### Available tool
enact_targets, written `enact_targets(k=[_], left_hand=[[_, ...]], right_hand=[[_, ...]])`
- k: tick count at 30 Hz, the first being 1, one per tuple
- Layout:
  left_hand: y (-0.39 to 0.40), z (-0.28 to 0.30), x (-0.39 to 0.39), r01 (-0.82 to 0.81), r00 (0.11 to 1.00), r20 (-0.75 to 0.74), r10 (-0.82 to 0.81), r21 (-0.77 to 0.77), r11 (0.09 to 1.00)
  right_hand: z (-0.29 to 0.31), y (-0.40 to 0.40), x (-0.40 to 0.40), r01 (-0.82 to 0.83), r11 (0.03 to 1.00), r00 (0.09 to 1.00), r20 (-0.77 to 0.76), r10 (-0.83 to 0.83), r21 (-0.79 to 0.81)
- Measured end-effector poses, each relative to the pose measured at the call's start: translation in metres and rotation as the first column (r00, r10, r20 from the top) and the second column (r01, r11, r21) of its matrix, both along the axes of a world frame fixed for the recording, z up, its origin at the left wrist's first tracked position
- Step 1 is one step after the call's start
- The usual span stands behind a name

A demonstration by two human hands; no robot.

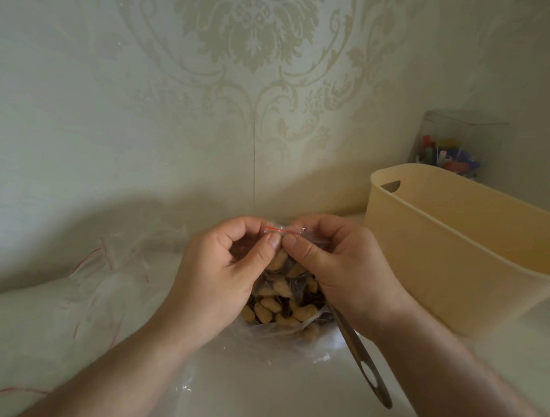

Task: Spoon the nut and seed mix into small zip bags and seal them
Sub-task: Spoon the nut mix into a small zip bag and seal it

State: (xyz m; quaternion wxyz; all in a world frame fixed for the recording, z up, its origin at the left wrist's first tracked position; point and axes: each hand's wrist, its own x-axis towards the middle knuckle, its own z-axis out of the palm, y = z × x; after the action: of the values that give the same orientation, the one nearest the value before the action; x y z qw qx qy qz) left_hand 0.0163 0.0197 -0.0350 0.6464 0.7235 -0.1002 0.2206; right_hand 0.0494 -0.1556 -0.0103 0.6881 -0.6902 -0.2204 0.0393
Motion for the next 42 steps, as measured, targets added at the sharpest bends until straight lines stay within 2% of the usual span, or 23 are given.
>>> enact_targets(k=[12, 24, 32, 42], left_hand=[[0.001, 0.003, 0.002, -0.017, 1.0, -0.017, 0.016, -0.084, 0.996], [-0.004, -0.005, 0.003, 0.0, 1.0, 0.018, 0.001, -0.042, 0.999], [-0.009, 0.0, 0.001, 0.026, 0.999, 0.024, -0.025, -0.075, 0.997], [-0.003, -0.002, 0.003, -0.02, 0.999, 0.048, 0.023, -0.056, 0.998]], right_hand=[[0.0, 0.0, 0.001, 0.07, 0.998, 0.998, 0.01, -0.069, -0.01], [-0.005, 0.008, 0.0, 0.003, 1.0, 1.0, 0.02, -0.004, 0.026], [-0.004, 0.006, 0.0, 0.057, 0.998, 0.997, 0.055, -0.058, 0.028], [-0.002, 0.005, 0.002, 0.011, 1.0, 1.0, -0.016, -0.011, 0.029]])
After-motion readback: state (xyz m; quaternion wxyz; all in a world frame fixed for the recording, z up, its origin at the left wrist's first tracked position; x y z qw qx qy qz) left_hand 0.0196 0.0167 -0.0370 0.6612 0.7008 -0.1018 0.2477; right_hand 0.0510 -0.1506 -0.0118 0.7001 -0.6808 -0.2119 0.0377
